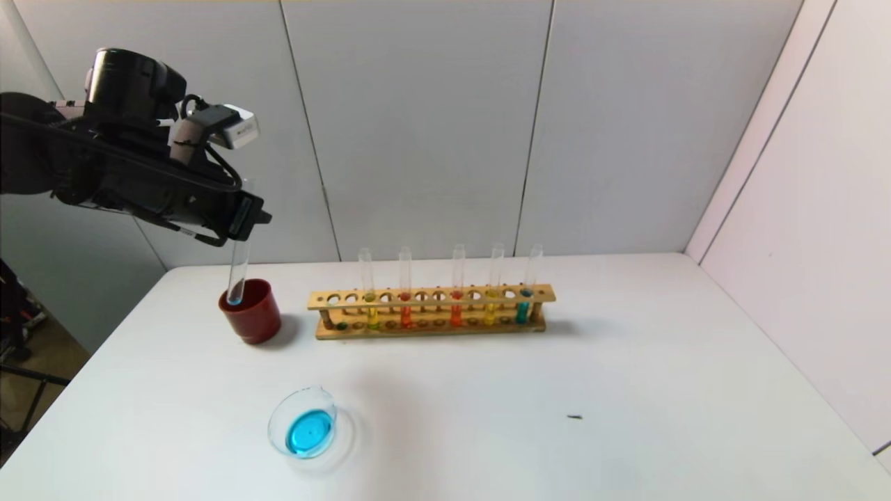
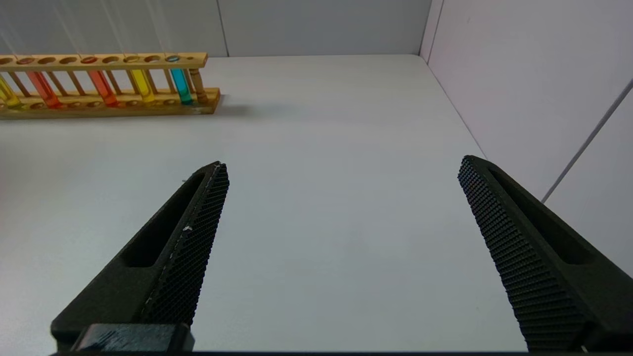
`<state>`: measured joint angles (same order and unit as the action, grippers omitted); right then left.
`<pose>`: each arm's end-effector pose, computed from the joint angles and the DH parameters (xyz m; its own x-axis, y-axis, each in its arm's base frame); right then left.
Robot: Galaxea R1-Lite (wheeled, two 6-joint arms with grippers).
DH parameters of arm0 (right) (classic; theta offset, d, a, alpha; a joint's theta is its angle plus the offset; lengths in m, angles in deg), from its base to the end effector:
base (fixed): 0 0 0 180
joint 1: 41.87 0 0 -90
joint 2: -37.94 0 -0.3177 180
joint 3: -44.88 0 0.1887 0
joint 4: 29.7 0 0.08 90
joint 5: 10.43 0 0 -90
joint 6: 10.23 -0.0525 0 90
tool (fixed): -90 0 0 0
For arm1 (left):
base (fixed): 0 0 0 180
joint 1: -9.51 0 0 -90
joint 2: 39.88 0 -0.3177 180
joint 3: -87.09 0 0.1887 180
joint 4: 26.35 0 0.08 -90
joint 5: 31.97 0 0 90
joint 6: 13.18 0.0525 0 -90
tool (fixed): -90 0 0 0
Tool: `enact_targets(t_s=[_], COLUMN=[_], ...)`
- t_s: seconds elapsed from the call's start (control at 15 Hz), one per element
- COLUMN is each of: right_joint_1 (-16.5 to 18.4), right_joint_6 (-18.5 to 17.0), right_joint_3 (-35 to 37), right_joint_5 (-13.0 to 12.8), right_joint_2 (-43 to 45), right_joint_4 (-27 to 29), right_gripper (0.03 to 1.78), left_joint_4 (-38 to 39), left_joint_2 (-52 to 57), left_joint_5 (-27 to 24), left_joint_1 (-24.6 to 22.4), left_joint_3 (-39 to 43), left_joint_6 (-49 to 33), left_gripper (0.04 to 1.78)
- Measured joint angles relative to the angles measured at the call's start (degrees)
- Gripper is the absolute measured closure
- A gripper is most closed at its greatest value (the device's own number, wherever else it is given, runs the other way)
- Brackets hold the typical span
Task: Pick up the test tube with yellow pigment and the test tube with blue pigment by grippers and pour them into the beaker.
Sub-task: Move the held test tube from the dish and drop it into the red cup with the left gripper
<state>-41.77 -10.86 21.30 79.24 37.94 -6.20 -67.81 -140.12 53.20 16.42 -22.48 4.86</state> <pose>-0.0123 -0.0003 0.0757 1.0000 -0.0075 0.0014 0.0075 0.9999 0.0110 0.3516 -0.0471 0.2729 0.8276 -0.1851 -0.5300 0.3448 0.9126 0.2197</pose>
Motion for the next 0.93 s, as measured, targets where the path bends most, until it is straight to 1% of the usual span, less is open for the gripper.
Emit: enact_targets(t_s=[0.13, 0.27, 0.33, 0.67, 0.73, 0.93], right_joint_1=[0.0, 0.0, 0.0, 0.0, 0.0, 0.0], right_joint_6=[0.0, 0.0, 0.0, 0.0, 0.0, 0.0], right_joint_3=[0.0, 0.0, 0.0, 0.0, 0.0, 0.0], right_joint_5=[0.0, 0.0, 0.0, 0.0, 0.0, 0.0], right_joint_2=[0.0, 0.0, 0.0, 0.0, 0.0, 0.0], right_joint_4=[0.0, 0.0, 0.0, 0.0, 0.0, 0.0], right_gripper=[0.11, 0.11, 0.11, 0.11, 0.11, 0.11], left_joint_4=[8.8, 16.7, 19.0, 20.7, 22.1, 31.4], left_joint_2=[-1.6, -3.6, -4.5, -7.2, -7.6, -9.2], left_joint_5=[-2.5, -3.3, -3.5, -6.7, -6.8, -7.1], left_joint_1=[-1.9, -4.4, -5.5, -10.0, -10.2, -10.5], left_joint_3=[2.6, 5.3, 5.9, 7.7, 8.9, 12.9], left_joint_6=[-0.1, -0.1, -0.1, -1.2, -1.5, -1.8], left_gripper=[1.49, 1.49, 1.49, 1.49, 1.49, 1.49])
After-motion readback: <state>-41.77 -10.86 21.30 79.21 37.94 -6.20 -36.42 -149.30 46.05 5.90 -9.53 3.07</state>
